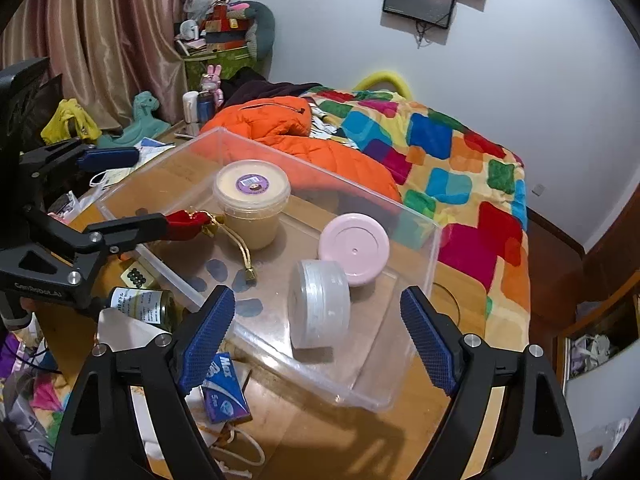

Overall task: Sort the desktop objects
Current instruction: 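Grasp the blue Max box with the right gripper while the left grasps the green bottle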

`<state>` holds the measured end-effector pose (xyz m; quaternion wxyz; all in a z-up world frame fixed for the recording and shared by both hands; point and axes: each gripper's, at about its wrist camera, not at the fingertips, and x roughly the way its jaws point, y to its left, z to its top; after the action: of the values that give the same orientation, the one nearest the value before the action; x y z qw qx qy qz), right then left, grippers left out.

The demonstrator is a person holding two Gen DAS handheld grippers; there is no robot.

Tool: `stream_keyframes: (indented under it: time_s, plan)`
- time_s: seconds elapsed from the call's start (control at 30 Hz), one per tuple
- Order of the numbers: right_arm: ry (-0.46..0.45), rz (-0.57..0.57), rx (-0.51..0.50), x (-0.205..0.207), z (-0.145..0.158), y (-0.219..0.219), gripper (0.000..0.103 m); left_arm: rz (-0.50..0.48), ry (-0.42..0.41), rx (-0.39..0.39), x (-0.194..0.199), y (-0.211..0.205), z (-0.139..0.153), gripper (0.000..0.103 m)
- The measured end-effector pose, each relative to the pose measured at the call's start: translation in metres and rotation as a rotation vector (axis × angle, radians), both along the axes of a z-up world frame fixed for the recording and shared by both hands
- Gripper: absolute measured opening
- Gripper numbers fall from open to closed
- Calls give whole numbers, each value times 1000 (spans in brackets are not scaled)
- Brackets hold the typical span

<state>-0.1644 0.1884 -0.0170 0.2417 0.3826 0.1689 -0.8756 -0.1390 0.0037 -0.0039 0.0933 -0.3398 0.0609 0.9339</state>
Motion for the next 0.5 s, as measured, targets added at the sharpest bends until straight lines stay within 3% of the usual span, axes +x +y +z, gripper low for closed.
stream_keyframes:
  time_s: [0.5]
  plan:
    - [50,-63,-84,35,2,22,86,66,-3,67,32,-20,4,96]
